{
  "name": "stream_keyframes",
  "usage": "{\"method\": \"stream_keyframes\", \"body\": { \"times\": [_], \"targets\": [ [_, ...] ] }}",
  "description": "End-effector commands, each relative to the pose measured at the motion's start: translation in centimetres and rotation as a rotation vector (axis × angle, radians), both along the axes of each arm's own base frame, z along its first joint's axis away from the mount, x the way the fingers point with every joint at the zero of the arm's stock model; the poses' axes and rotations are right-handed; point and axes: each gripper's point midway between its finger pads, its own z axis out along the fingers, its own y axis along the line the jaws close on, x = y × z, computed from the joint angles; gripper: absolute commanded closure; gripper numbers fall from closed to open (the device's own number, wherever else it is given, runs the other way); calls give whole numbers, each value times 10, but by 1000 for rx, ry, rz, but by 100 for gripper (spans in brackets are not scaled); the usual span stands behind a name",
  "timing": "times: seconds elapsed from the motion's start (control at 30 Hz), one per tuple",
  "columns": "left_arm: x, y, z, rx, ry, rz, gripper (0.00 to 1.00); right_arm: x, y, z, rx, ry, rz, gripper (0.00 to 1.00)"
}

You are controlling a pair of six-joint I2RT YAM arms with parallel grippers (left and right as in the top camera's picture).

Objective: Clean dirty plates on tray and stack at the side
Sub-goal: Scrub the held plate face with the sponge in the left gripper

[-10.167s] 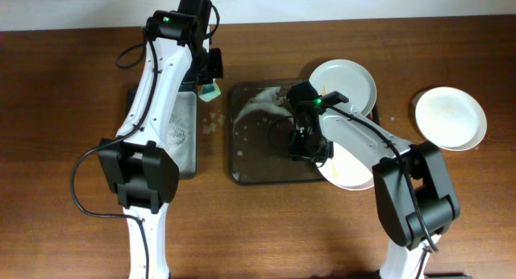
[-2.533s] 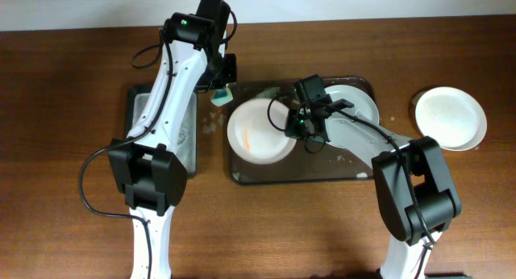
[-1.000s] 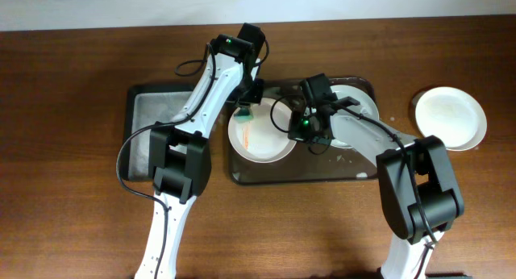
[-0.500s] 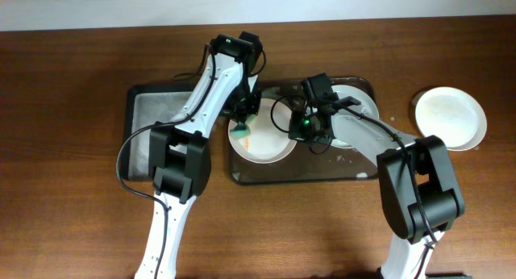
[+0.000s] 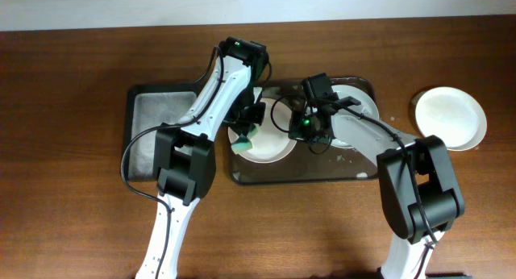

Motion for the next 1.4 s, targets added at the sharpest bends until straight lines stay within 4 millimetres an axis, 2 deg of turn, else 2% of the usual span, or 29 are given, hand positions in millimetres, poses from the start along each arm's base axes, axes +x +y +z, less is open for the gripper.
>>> {"method": "stream_keyframes", "body": {
  "times": [0.0, 0.1, 0.23, 0.33, 0.43, 0.7, 0.87, 0.93, 1.17, 1.2, 1.23, 1.3, 1.37],
  "targets": [
    [-1, -1, -1, -2, 11, 16, 100, -3, -5, -9, -12, 20, -4, 96],
    [-2, -1, -8, 6, 28, 16, 100, -3, -5, -9, -13, 20, -5, 96],
    [-5, 0, -32, 27, 72, 16, 100, -3, -5, -9, -13, 20, -5, 96],
    [3, -3, -48, 21, 54, 24, 100, -3, -5, -9, -13, 20, -5, 96],
    [15, -8, -57, 6, 8, 43, 100, -3, -5, -9, -15, 22, -4, 96],
    [82, 1, -70, 115, -295, 123, 100, -4, -9, -10, -35, 25, -10, 96],
    [112, 8, -67, 166, -441, 177, 99, -4, -9, -10, -34, 25, -10, 96],
    [118, 11, -66, 188, -470, 176, 100, -4, -9, -10, -34, 25, -10, 96],
    [95, 6, -69, 158, -365, 160, 100, -4, -8, -10, -33, 22, -8, 96],
    [87, -3, -70, 108, -321, 118, 100, -4, -8, -10, -33, 22, -9, 96],
    [76, -25, -71, -30, -251, 34, 100, -4, -8, -10, -33, 22, -9, 96],
    [66, -54, -67, -221, -199, -73, 100, -4, -8, -10, -33, 21, -9, 96],
    [64, -69, -63, -324, -191, -130, 100, -4, -8, -10, -33, 21, -9, 96]
  ]
}}
